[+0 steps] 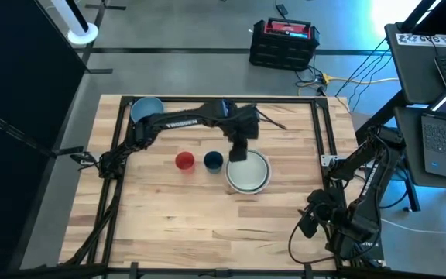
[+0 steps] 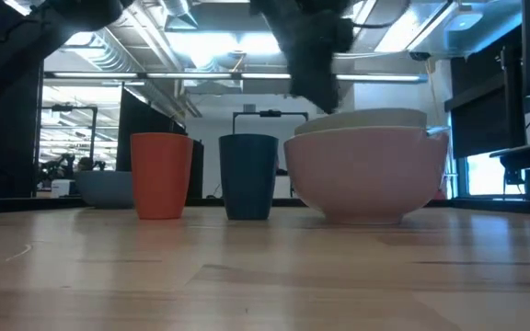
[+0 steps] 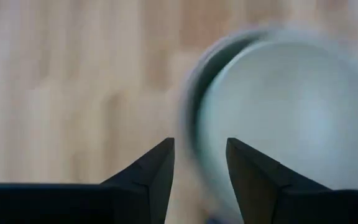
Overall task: Nest bowls inside each other
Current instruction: Stack the blue bowl on the white bowl, then stack the orange cup on the blue cup
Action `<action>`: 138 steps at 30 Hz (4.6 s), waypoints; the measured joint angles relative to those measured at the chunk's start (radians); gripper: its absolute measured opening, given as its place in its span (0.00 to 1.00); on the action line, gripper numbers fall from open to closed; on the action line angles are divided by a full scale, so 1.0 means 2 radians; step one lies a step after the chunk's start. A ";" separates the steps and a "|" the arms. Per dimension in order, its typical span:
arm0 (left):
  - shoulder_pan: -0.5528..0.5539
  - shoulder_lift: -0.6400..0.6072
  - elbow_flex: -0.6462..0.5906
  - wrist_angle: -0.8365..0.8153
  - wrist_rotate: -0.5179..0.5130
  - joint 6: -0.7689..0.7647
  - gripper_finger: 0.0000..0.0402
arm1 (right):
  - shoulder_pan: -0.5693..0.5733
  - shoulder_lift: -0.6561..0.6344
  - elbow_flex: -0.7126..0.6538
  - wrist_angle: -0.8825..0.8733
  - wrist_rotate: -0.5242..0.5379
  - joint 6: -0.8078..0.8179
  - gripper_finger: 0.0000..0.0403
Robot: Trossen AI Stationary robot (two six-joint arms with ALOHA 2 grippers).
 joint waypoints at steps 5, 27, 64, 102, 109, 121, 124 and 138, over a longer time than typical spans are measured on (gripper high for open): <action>0.047 -0.061 -0.038 -0.122 -0.075 -0.049 0.33 | 0.000 0.000 -0.021 0.039 0.004 -0.017 0.59; 0.332 -0.275 -0.461 -0.015 -0.102 -0.241 0.28 | -0.044 -0.005 -0.054 0.095 0.011 -0.047 0.59; 0.288 -0.277 -0.538 0.084 -0.090 -0.124 0.00 | -0.053 -0.006 -0.055 0.101 -0.006 -0.054 0.59; -0.160 -0.013 -0.021 -0.011 -0.062 0.063 0.00 | -0.052 -0.007 -0.094 0.126 -0.012 -0.092 0.59; -0.162 0.010 -0.020 -0.033 -0.061 0.095 0.00 | -0.052 -0.007 -0.094 0.130 -0.016 -0.090 0.59; -0.161 0.024 -0.020 -0.029 -0.066 0.144 0.09 | -0.052 -0.007 -0.094 0.134 -0.019 -0.088 0.59; -0.161 0.022 -0.016 -0.038 -0.070 0.139 0.16 | -0.052 -0.007 -0.094 0.134 -0.019 -0.088 0.59; -0.146 -0.034 0.001 -0.152 -0.108 0.013 0.31 | -0.052 -0.007 -0.094 0.133 -0.012 -0.090 0.59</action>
